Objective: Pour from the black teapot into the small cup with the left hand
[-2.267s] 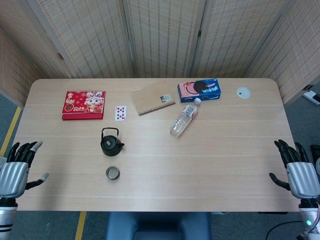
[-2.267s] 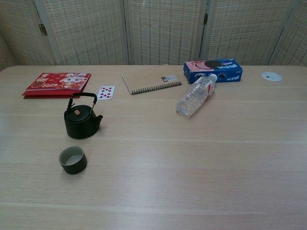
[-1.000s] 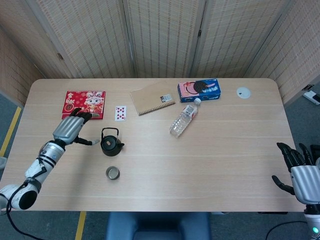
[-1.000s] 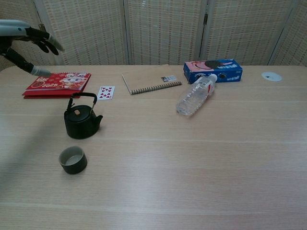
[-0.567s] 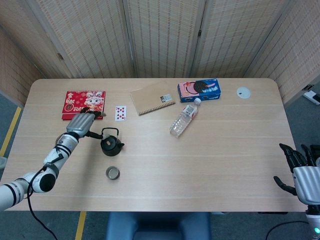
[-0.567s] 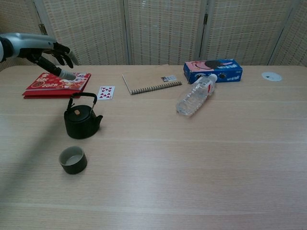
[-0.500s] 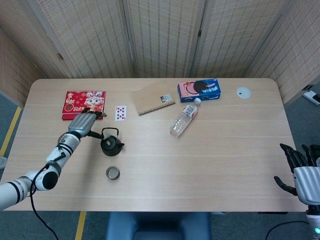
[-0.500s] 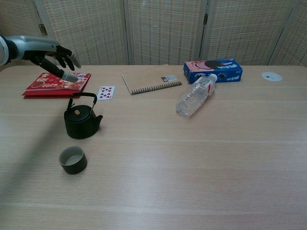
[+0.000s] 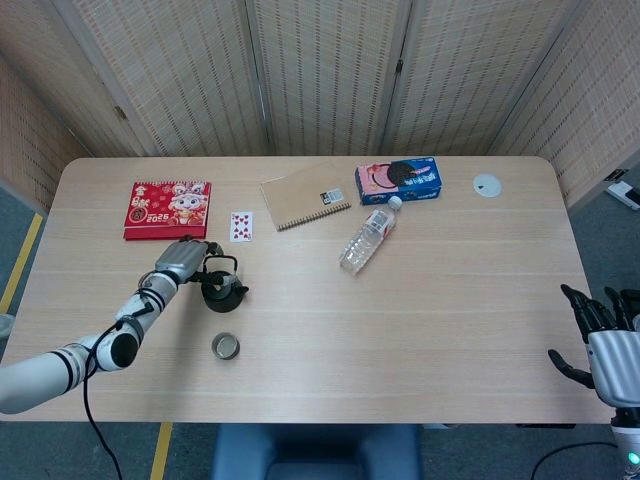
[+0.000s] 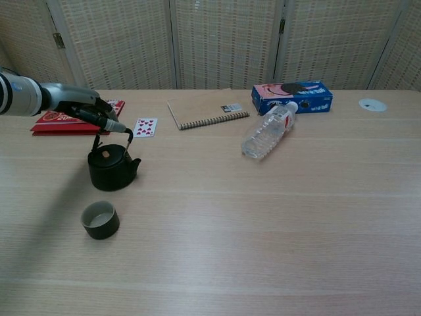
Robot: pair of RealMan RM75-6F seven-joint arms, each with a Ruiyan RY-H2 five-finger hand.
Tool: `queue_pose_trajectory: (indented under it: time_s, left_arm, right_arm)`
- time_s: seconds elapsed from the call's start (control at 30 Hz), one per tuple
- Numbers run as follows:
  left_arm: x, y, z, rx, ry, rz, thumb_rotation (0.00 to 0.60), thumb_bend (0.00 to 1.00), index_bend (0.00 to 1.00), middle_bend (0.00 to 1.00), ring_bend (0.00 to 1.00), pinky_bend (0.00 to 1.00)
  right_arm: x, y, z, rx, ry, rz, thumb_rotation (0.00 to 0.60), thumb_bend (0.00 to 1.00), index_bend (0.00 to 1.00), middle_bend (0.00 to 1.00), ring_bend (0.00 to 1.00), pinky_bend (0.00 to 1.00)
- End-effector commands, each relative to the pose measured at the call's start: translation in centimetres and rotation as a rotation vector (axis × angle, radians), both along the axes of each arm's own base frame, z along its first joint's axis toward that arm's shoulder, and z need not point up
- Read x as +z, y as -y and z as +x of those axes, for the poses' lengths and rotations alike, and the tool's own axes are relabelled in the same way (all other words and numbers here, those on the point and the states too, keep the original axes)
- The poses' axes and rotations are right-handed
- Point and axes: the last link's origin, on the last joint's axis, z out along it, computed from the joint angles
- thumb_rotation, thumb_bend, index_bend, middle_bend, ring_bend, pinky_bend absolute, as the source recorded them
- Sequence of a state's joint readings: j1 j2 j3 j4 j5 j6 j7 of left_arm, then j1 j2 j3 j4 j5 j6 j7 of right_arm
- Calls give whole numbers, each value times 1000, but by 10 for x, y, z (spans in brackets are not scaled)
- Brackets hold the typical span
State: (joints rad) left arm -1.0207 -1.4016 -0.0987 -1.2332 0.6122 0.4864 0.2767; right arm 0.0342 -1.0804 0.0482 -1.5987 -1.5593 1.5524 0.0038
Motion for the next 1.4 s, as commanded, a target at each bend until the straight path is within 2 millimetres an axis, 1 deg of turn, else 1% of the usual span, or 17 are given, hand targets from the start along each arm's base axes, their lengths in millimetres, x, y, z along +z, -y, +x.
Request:
queue_pose_trajectory:
  time_s: [0.03,0.3,0.4,0.57,0.67,0.83,0.97,1.13,1.23,1.4]
  left_arm:
    - [-6,-2,2,5,7,-7,192,150,264,263,195,0]
    - [-20,-6,3,13,12,-24,191,149,265,263,201,0]
    - [-25,-7,3,16,14,-27,195,149,281,270,214,0]
    - [-30,-7,3,4,17,-25,192,150,316,313,245,0]
    - [-30,-7,4,-8,22,-21,190,150,331,340,269,0]
    - [-22,-1,6,-46,38,-4,193,153,350,371,300,0]
    - [-11,9,8,-91,57,19,191,154,362,407,335,0]
    - [1,24,6,-136,71,34,191,154,374,430,355,0]
    - [10,38,3,-177,67,41,194,155,381,443,367,0]
    - [18,60,-1,-227,57,41,197,154,384,471,398,0]
  right_arm:
    - [0,0,0,-1,-1,-1,600,243,56,193,219,33]
    - [-1,0,-4,-17,2,2,600,242,61,200,221,33]
    - [-1,-1,-5,-21,1,3,600,242,62,200,221,33]
    - [-1,-1,-6,-26,3,0,600,242,62,200,220,33]
    - [-1,-2,-7,-27,4,-2,600,242,63,200,221,33]
    - [0,-2,-6,-25,5,-5,600,242,63,200,222,33]
    - [0,-3,-6,-19,7,-6,600,242,63,200,222,33]
    - [-1,-3,-5,-10,11,-5,600,242,63,200,221,33]
    - [-1,-3,-3,-1,12,-5,600,242,63,200,221,33]
    - [-1,-4,-2,9,16,-7,600,242,63,200,222,33]
